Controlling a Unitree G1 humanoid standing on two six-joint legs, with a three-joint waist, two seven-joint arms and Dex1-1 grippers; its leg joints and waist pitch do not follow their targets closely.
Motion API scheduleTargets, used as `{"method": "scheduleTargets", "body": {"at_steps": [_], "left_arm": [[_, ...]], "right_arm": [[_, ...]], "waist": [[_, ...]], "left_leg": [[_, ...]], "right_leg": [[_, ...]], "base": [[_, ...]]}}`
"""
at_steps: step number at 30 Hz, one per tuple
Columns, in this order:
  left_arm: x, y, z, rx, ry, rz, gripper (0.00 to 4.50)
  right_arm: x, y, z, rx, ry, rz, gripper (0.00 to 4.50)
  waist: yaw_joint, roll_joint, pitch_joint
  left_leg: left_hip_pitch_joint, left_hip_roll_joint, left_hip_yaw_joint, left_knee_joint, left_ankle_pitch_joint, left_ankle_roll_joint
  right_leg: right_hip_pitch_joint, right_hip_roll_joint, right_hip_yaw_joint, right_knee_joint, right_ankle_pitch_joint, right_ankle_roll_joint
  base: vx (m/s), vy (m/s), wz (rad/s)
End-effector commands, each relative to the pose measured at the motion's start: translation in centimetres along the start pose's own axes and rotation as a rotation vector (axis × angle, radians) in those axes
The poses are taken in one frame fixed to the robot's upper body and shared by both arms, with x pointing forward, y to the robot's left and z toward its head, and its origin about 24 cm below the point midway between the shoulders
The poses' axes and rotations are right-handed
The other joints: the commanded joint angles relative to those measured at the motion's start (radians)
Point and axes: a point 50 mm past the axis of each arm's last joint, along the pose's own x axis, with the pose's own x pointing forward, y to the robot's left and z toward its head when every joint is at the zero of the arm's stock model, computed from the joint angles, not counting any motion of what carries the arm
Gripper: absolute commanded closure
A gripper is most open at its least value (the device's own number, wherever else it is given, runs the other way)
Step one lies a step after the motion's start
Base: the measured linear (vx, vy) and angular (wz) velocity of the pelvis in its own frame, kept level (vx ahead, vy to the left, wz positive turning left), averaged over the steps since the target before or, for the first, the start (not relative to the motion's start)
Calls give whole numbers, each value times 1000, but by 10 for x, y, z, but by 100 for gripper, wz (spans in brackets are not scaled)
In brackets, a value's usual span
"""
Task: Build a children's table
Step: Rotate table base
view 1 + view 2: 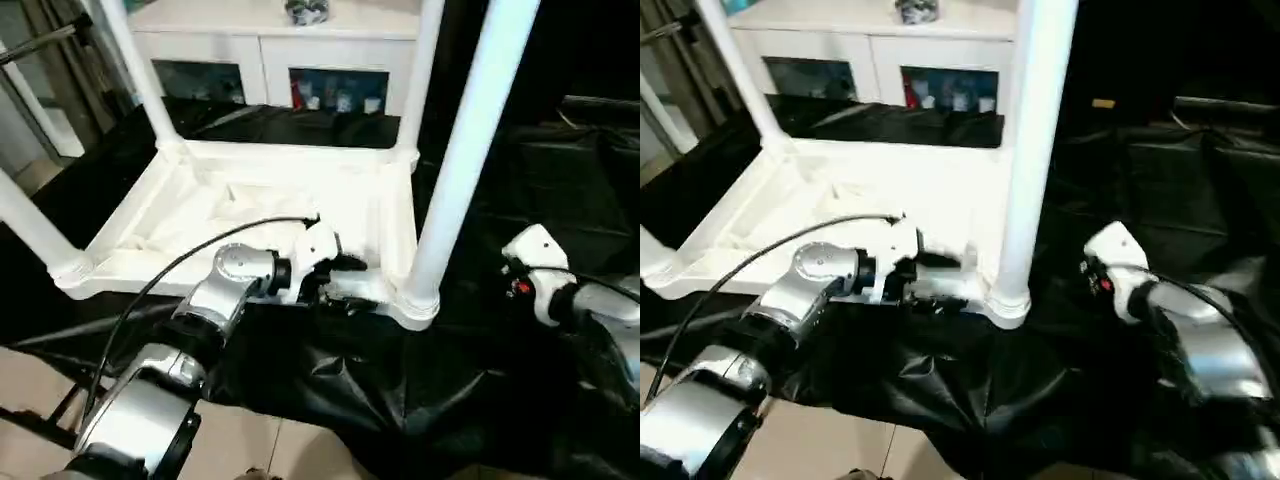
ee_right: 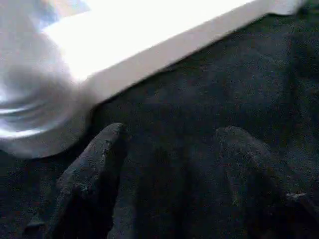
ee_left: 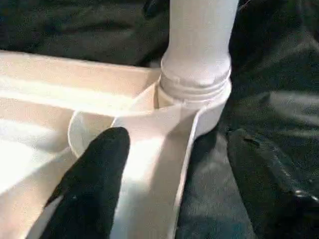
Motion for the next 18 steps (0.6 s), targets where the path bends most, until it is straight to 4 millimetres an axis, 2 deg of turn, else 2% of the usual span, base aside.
{"method": "scheduleTargets", "body": {"at_steps": [1,2,7,8,13,16,18], "left_arm": [[-2,5,3,22,30,-7,123],[-2,5,2,20,39,-11,133],[-4,5,-4,-3,72,-32,161],[-4,5,-5,-7,74,-32,178],[-5,5,-8,-14,82,-49,223],[-5,5,-9,-13,85,-56,231],[0,5,-8,5,98,-56,261]], "right_arm": [[-3,7,6,-23,0,63,134],[-4,8,6,-26,1,75,134],[-7,13,8,-26,-1,114,134],[-7,14,7,-27,3,121,134],[-8,17,7,-23,17,146,134],[-9,16,7,-23,22,148,134],[-9,16,6,-25,30,153,98]], "waist": [[4,-17,-71],[5,-19,-74],[8,-18,-76],[9,-18,-77],[12,-19,-76],[13,-19,-76],[13,-20,-75]], "left_leg": [[8,45,-25,-52,-149,118],[8,45,-25,-50,-142,122],[6,48,-26,-49,-119,140],[5,48,-27,-48,-112,144],[5,48,-26,-48,-109,148],[7,49,-26,-49,-116,142],[6,48,-26,-49,-121,137]], "right_leg": [[59,-66,41,-92,-169,-217],[60,-66,42,-89,-146,-224],[61,-69,40,-82,-78,-250],[61,-69,40,-80,-66,-253],[62,-71,39,-81,-71,-252],[60,-72,39,-82,-77,-255],[61,-72,40,-84,-92,-250]], "base": [[0,0,0],[0,0,0],[0,0,0],[0,0,0],[0,0,0],[0,0,0],[0,0,0]]}}
